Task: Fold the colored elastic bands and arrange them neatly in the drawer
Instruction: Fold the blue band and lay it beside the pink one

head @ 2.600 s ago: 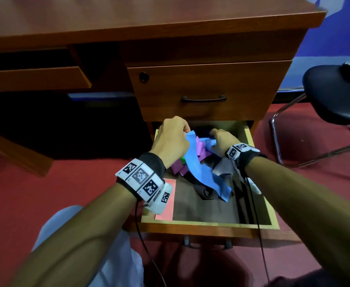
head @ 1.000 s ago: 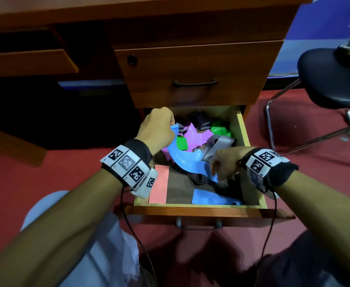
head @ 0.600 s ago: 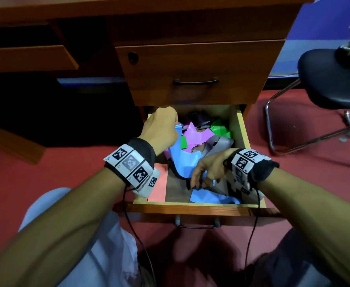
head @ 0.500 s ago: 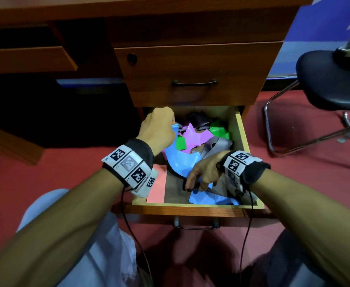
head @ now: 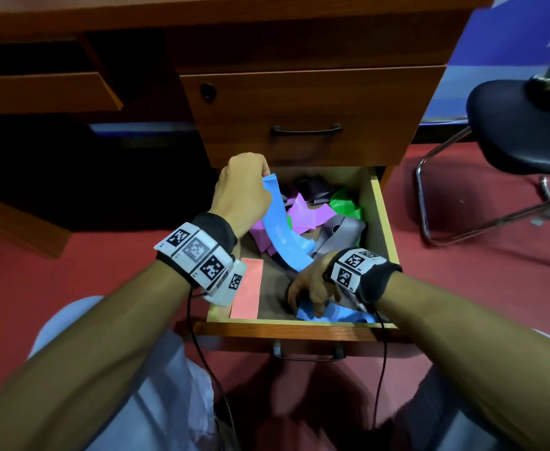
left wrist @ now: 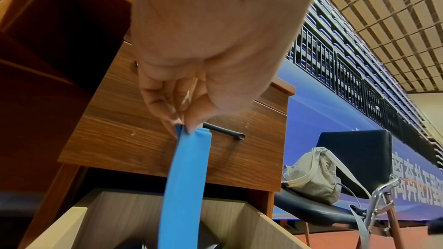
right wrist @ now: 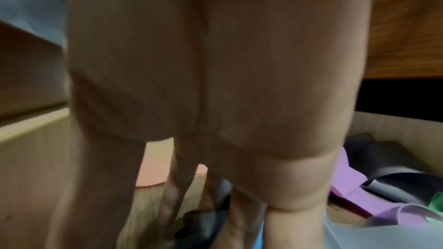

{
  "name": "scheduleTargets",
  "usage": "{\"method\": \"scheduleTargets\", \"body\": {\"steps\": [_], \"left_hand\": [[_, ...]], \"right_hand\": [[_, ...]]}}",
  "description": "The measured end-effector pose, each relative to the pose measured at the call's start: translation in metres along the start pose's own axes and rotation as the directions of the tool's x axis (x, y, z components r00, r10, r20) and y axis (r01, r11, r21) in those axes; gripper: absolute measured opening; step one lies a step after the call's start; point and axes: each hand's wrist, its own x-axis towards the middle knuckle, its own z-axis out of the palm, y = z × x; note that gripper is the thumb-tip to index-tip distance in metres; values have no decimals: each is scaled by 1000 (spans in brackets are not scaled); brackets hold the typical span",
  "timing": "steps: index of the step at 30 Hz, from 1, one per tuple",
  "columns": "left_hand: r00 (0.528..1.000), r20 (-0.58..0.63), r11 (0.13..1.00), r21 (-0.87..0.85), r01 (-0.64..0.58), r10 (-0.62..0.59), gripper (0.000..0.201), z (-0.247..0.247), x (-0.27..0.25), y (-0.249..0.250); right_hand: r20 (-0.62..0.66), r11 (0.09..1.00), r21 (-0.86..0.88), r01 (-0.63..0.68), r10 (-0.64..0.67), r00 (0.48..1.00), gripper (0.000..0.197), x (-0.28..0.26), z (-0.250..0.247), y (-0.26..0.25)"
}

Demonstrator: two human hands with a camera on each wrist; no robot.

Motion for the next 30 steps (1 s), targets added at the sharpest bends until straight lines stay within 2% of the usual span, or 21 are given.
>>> {"method": "scheduleTargets", "body": {"steps": [2,4,6,9,11,13,14,16,18,19,24,27,30], "left_hand": [[1000,7,1000,7,9,-9,24,2,0,1],[1000,20,1000,12,11,-12,24,2,-1,1],[999,31,1000,18,12,-12,24,2,-2,2],[999,37,999,33,15,-17,22,4,-2,1],[999,40,999,35,24,-26,21,6,-1,0],[999,47,999,35,24,-25,22,7,-1,-1],[998,50,999,35,23,-25,22,8,0,-2],[998,53,999,37,29,-31,23,10,1,-3],[997,65,999,36,37,-39,22,11,2,-5],[996,72,999,32,40,-42,21,12,3,-5],[995,88,999,11,54,-54,19,11,3,-4],[993,103,999,18,49,-51,20,10,1,-1],[993,109,999,13,40,-41,21,10,-1,3]], "right_hand": [[-15,1000,14,-24,24,1000,64,10,5,2],[-150,998,-12,-61,59,987,57,14,13,4],[-293,992,-52,-119,98,951,43,14,22,4],[-296,973,-172,-152,97,950,32,14,29,3],[-314,947,-255,-196,111,943,34,12,32,0],[-351,936,-254,-242,144,925,40,10,32,0],[-358,940,-243,-242,145,922,36,8,32,-2],[-323,969,-186,-161,95,942,22,4,27,0],[-208,996,-48,-69,57,976,23,1,16,4],[-193,998,34,-46,51,980,24,-2,11,6],[-346,957,276,85,16,938,28,-23,2,20],[-454,943,315,109,49,890,33,-45,-5,26],[-577,964,250,90,74,813,34,-64,-7,32]]}}
